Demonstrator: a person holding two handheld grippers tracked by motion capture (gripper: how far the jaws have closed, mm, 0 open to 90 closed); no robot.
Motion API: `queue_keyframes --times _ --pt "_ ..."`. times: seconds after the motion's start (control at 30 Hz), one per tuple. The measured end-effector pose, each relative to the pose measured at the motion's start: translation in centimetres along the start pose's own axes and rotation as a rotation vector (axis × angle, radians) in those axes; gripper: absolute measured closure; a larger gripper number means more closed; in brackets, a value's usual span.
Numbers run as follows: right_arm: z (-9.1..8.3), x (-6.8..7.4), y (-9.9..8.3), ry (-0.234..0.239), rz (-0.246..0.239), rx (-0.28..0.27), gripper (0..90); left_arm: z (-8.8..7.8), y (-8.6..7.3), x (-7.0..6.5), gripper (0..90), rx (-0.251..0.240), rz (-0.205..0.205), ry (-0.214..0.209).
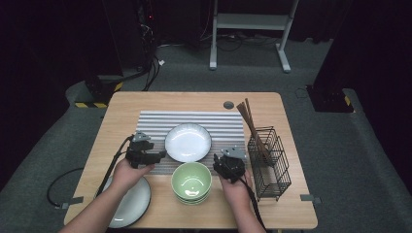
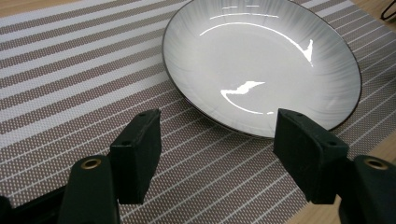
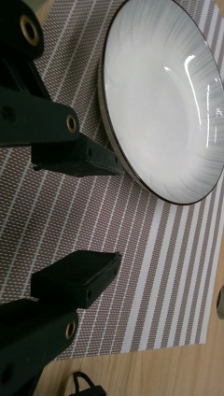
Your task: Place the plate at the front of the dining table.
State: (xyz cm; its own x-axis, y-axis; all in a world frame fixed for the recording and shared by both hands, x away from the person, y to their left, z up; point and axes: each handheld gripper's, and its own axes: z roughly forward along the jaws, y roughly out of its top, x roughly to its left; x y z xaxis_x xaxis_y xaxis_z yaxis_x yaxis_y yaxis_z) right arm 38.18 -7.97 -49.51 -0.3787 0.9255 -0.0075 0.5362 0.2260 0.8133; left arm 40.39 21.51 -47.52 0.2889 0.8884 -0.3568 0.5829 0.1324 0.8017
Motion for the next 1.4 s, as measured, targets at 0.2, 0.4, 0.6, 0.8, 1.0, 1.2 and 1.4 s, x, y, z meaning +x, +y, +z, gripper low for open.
queue_keyframes --times 0.2,0.4,0.6,0.8,1.0,1.2,1.4 --pt "-0.8 0.4 -0.8 0.003 -0.018 0.011 47.7 -0.9 -0.3 0.4 30.5 0.004 0.017 0.026" --pt "-1.4 0.7 -1.8 0.002 -0.013 0.024 47.1 -2.0 -0.3 0.5 29.8 -0.017 0.018 0.043" --pt "-1.7 0.8 -2.3 0.002 -0.017 0.033 47.1 -2.5 -1.1 0.1 29.8 0.011 0.050 0.052" --pt "-2.2 1.1 -2.4 -0.002 -0.040 0.052 46.7 -2.9 -1.5 0.0 30.4 0.059 0.059 0.053" --pt "-3.3 0.6 -2.2 0.002 -0.015 0.056 45.9 -2.9 -1.6 -0.1 30.4 0.083 0.036 0.058" --pt "-3.6 0.1 -3.0 -0.012 0.002 0.069 43.7 -2.8 -1.7 -0.1 31.3 0.133 0.034 0.059" --pt "-3.9 -0.3 -3.9 -0.008 0.046 0.079 42.6 -2.5 -1.8 -0.2 31.6 0.187 0.050 0.073"
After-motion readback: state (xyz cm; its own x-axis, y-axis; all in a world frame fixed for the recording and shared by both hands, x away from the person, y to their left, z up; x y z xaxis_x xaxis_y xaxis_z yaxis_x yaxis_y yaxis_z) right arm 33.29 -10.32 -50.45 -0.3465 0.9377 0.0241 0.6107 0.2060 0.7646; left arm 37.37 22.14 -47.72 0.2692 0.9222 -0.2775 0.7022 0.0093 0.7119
